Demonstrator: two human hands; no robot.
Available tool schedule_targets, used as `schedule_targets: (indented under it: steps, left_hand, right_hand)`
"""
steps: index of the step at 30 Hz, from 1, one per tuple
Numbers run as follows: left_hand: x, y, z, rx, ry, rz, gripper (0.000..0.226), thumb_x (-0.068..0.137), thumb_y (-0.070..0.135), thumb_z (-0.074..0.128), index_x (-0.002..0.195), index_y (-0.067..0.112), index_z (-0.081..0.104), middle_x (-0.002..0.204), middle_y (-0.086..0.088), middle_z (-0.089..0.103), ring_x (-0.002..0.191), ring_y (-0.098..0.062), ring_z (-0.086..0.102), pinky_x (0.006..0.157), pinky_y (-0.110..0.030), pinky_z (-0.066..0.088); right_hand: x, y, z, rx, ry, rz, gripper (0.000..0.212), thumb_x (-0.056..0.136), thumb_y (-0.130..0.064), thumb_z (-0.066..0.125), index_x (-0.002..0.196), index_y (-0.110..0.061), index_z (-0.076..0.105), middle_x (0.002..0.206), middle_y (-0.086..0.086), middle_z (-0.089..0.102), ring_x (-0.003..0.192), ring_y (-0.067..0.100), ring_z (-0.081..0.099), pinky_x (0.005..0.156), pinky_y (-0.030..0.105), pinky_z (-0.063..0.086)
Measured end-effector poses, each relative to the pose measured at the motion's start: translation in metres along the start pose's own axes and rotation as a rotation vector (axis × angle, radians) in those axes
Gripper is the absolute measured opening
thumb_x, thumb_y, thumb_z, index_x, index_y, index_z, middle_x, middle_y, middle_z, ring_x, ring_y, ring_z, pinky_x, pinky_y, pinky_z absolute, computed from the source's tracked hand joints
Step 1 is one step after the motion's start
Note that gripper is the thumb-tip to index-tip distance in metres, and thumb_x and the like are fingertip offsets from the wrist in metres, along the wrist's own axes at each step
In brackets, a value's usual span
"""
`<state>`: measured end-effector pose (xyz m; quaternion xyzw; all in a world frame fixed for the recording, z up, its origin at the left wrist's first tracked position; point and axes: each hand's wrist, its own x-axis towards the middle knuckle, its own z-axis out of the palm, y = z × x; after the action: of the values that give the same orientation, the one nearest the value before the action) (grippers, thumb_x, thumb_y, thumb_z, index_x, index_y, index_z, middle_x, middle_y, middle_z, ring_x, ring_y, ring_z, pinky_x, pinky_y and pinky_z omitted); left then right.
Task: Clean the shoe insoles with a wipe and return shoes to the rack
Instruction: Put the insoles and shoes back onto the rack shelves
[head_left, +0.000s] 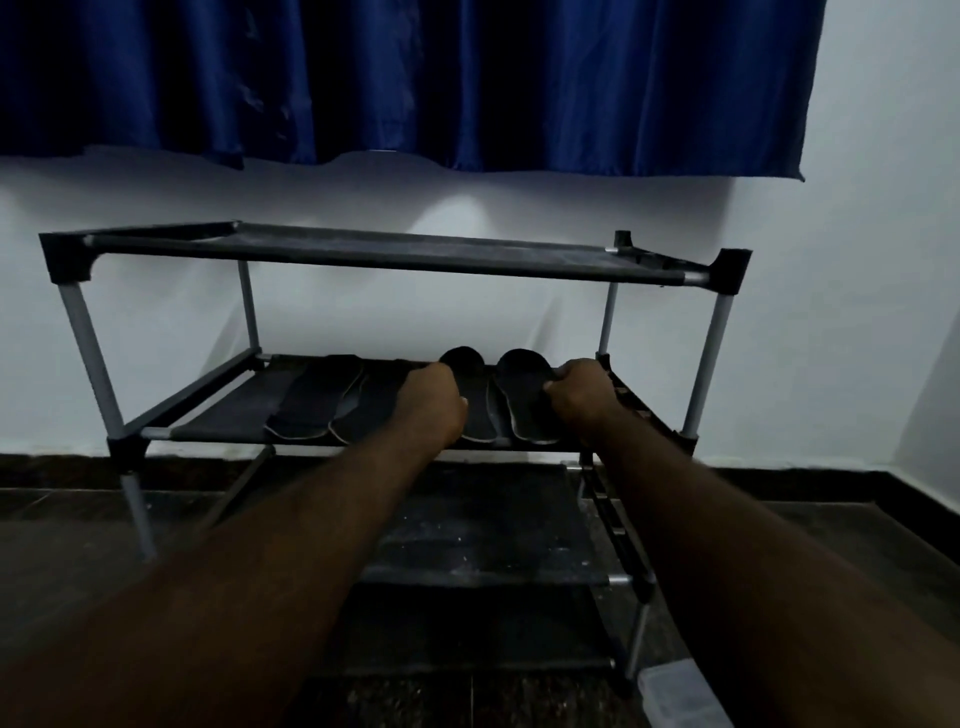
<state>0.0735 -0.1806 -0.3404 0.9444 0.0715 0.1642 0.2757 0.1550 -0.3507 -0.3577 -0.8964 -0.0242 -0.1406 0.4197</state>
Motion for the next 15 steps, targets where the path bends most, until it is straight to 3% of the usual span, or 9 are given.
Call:
schedule_targets:
  steps: [8, 12, 15]
  left_hand:
    - [0.002, -0.004, 0.005, 0.059, 0.012, 0.006, 0.02, 0.089, 0.009, 0.058, 0.1, -0.008, 0.059, 0.111, -0.024, 0.062, 0.102, -0.037, 0.059, 0.074, -0.035, 0.044]
    - [-0.003, 0.0, 0.004, 0.054, 0.03, 0.011, 0.02, 0.086, 0.006, 0.058, 0.1, -0.008, 0.058, 0.112, -0.026, 0.06, 0.102, -0.04, 0.059, 0.077, -0.038, 0.047]
    - [-0.007, 0.003, 0.004, 0.052, 0.042, 0.001, 0.024, 0.087, 0.007, 0.057, 0.106, -0.007, 0.057, 0.12, -0.025, 0.056, 0.104, -0.039, 0.058, 0.077, -0.036, 0.046]
  right_hand:
    - [-0.006, 0.004, 0.004, -0.002, 0.001, -0.01, 0.022, 0.09, -0.01, 0.059, 0.102, 0.006, 0.068, 0.104, 0.023, 0.069, 0.101, 0.036, 0.065, 0.091, 0.041, 0.053]
    - [-0.008, 0.004, 0.006, -0.01, 0.01, 0.013, 0.023, 0.09, -0.016, 0.059, 0.097, 0.004, 0.069, 0.1, 0.019, 0.07, 0.099, 0.034, 0.066, 0.078, 0.028, 0.048]
    - [-0.011, 0.003, 0.007, -0.031, -0.005, 0.018, 0.023, 0.089, -0.02, 0.06, 0.089, 0.002, 0.067, 0.091, 0.016, 0.068, 0.095, 0.032, 0.066, 0.071, 0.026, 0.044]
